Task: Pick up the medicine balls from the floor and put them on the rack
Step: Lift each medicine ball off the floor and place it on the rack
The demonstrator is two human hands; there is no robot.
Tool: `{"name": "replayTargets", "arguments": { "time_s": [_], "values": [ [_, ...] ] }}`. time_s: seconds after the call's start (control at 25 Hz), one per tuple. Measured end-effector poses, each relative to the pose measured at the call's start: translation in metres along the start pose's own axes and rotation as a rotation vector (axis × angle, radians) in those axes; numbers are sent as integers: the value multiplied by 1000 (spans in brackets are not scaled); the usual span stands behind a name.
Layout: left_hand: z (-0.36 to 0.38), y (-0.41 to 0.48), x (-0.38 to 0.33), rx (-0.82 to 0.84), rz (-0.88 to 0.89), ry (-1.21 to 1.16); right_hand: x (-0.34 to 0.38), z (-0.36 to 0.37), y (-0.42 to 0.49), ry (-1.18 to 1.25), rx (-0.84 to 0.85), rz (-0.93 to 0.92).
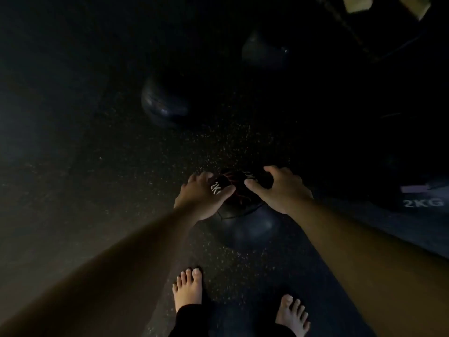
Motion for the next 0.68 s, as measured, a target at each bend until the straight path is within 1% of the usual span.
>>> {"name": "replayTargets", "arguments": {
  "time_s": [0.12,0.24,0.36,0.44,0.52,0.6,0.64,0.68],
  "values": [
    [41,33,23,37,-83,-86,-24,36,38,-48,19,29],
    [69,54,32,68,-133,-228,-37,63,59,-10,25,52],
    [84,62,36,52,-161,-386,-39,76,71,13,15,42],
    [87,64,40,77,-208,-477,-40,77,76,55,28,50],
    [92,65,47,176,-327,-582,-40,77,78,113,47,63],
    [102,59,51,305,-487,-706,-41,79,76,185,54,87],
    [104,56,49,328,-536,-757,-40,80,75,203,45,101],
    [106,55,48,317,-554,-795,-37,81,74,201,27,108]
  ]
}}
Point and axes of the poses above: each hand's wrist, its own y-axis towards the middle knuckle, its own z-axis out of the palm, x = y × z, the point moved 6 cm from there along y, towards the middle knuckle, and after that the axes turned 9 degrees about y, right-handed, at the moved point
